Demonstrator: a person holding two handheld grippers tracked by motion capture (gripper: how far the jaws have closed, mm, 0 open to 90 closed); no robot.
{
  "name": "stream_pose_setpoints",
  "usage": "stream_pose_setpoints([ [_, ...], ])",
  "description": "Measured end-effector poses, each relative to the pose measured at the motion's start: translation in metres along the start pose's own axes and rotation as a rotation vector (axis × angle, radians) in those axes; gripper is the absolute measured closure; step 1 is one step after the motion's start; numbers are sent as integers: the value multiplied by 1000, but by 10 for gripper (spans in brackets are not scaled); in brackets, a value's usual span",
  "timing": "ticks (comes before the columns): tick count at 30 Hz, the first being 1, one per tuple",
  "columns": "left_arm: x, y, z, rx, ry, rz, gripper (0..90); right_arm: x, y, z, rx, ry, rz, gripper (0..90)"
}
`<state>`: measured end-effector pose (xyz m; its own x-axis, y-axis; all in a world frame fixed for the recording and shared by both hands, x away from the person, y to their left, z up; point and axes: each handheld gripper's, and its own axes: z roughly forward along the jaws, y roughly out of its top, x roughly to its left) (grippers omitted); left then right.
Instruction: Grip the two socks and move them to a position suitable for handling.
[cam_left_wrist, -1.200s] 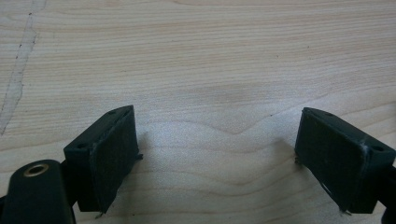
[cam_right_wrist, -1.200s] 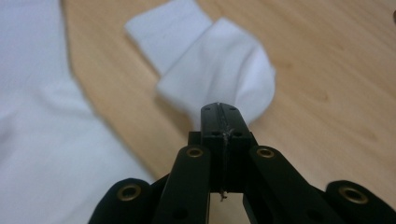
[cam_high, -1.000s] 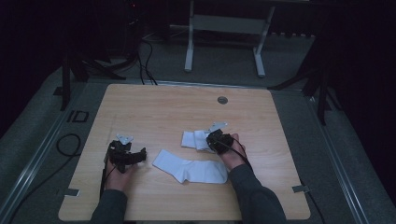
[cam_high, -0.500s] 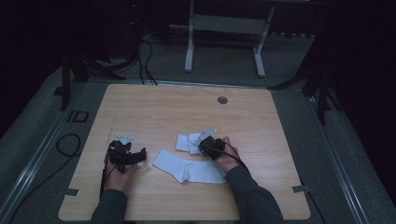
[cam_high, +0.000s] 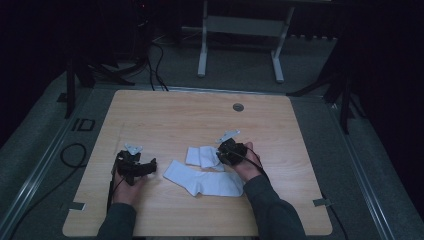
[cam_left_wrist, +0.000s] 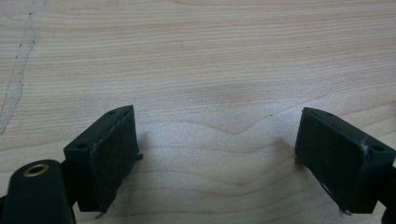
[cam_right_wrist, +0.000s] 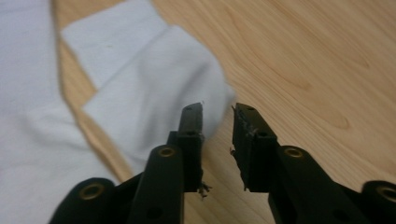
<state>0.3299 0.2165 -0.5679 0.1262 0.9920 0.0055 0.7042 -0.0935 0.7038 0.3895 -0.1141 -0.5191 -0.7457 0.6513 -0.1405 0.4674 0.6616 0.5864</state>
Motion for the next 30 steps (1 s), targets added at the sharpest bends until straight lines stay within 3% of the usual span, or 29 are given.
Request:
stream_pose_setpoints([
  [3,0,0,0,0,0,0,131,-10,-1,10,43,35,97,643],
  [4,0,0,0,0,0,0,132,-10,-1,10,43,35,97,643],
  [5,0,0,0,0,0,0,131,-13,-2,15,57,65,148,619],
  [6,0,0,0,0,0,0,132,-13,-2,15,57,65,148,619],
  [7,0,0,0,0,0,0,131,-16,-2,19,57,87,188,613],
  [8,0,0,0,0,0,0,131,-16,-2,19,57,87,188,613],
  [9,0,0,0,-1,0,-1,131,-16,-2,20,63,104,198,697],
  [10,0,0,0,0,0,0,131,-16,-2,20,63,104,198,697],
  [11,0,0,0,0,0,0,131,-15,-1,19,59,124,179,793],
  [12,0,0,0,0,0,0,131,-15,-1,19,59,124,179,793],
  [13,0,0,0,0,0,0,131,-11,1,16,54,116,149,872],
  [19,0,0,0,0,0,0,131,-5,10,-3,15,89,94,887],
  [30,0,0,0,-2,0,-1,131,-7,20,-38,-32,71,71,888],
])
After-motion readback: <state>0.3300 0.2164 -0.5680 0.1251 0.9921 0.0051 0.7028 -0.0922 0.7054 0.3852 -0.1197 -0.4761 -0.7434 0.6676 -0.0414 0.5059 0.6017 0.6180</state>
